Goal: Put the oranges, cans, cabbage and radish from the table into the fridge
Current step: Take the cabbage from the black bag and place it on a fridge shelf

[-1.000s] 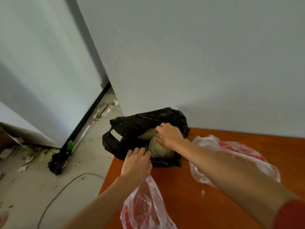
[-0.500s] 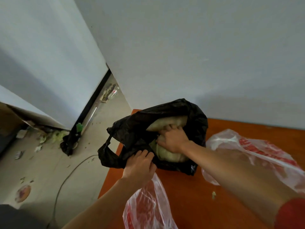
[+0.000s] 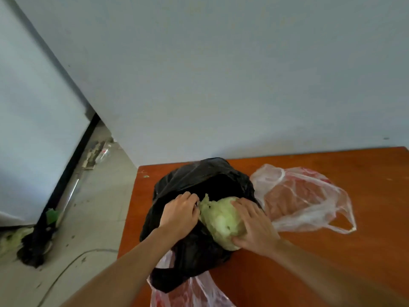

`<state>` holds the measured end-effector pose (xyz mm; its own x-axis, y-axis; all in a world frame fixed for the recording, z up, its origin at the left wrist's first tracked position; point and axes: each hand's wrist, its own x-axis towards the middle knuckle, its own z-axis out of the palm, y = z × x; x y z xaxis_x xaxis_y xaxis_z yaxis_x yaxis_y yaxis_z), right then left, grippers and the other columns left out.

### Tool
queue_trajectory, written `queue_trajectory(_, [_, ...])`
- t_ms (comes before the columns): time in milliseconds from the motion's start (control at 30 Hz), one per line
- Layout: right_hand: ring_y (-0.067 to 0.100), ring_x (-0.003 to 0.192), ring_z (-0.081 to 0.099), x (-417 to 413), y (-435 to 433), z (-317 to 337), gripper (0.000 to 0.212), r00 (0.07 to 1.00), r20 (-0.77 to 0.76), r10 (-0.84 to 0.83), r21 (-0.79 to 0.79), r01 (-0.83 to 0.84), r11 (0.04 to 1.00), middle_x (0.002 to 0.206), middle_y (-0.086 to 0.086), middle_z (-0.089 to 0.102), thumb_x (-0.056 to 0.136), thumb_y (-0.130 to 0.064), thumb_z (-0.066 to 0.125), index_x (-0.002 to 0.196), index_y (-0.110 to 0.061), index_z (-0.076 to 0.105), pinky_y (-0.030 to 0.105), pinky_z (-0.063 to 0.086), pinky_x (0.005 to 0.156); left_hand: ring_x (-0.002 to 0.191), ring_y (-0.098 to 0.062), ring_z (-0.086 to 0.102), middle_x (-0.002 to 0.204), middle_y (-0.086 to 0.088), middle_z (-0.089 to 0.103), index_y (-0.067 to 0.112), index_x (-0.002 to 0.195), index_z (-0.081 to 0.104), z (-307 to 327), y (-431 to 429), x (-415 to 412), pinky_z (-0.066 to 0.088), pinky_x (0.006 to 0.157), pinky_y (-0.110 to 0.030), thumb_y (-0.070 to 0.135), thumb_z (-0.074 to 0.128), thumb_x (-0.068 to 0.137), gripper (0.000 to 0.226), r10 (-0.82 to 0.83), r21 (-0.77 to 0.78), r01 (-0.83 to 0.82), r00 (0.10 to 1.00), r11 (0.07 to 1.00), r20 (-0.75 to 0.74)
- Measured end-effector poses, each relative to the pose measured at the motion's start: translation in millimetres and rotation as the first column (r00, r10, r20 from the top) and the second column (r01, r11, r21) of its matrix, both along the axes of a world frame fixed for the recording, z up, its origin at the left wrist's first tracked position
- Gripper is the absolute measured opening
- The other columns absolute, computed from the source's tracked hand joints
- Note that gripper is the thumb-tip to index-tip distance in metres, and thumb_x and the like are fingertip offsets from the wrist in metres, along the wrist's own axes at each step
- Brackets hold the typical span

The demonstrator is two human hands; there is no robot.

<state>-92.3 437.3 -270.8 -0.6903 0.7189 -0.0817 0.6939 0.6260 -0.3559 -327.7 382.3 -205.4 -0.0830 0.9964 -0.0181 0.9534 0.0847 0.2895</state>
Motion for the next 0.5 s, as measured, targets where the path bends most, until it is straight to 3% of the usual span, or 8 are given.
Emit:
queue_trajectory(133, [0.028, 0.135, 0.031, 42.9, -21.7, 3.9, 0.087, 0.993, 0.024, -0.118, -0.021, 0.118, 0.993, 0.146, 0.005, 0.023, 0.073, -0.069, 0.057, 0.145, -0.03, 0.028, 0.038, 0.048, 0.095, 0.109, -0.014, 0.054, 0.119, 0.005, 0.055, 0.02, 0.123, 0.055, -12.8, 5.5, 20.2, 0.049, 0.08, -0.031, 0.029, 0.039, 0.099, 0.03, -0.096, -0.044, 0.097, 0.995, 0.994, 0.028])
queue_trajectory(267, [0.024, 0.123, 0.05, 83.3, -65.8, -12.4, 0.069, 0.958, -0.016, -0.285, -0.099, 0.282, 0.954, 0.151, 0.004, 0.021, 0.077, -0.056, 0.059, 0.134, -0.025, 0.036, 0.021, 0.048, 0.084, 0.111, -0.019, 0.053, 0.121, 0.001, 0.052, 0.019, 0.125, 0.053, -27.2, 16.1, 47.3, 0.047, 0.086, -0.035, 0.036, 0.039, 0.1, 0.033, -0.118, -0.072, 0.13, 0.981, 0.989, 0.153])
queue_trajectory(400, [0.018, 0.139, 0.035, 118.9, -88.6, -19.8, 0.072, 0.911, 0.002, -0.413, -0.168, 0.408, 0.897, 0.155, 0.0, 0.028, 0.084, -0.039, 0.058, 0.146, -0.019, 0.027, 0.033, 0.035, 0.111, 0.125, -0.024, 0.046, 0.138, -0.002, 0.043, 0.02, 0.141, 0.04, -47.2, 21.3, 80.9, 0.041, 0.099, -0.038, 0.049, 0.031, 0.1, 0.051, -0.188, -0.23, 0.246, 0.951, 0.942, 0.245])
queue_trajectory(500, [0.018, 0.141, 0.03, 136.1, -98.1, -16.8, 0.065, 0.88, 0.121, -0.46, -0.204, 0.475, 0.856, 0.154, -0.001, 0.03, 0.09, -0.024, 0.054, 0.149, -0.017, 0.027, 0.031, 0.024, 0.115, 0.122, -0.027, 0.048, 0.138, -0.005, 0.043, 0.02, 0.141, 0.04, -55.1, 26.7, 109.1, 0.041, 0.099, -0.04, 0.05, 0.028, 0.1, 0.052, -0.222, -0.291, 0.307, 0.931, 0.906, 0.291])
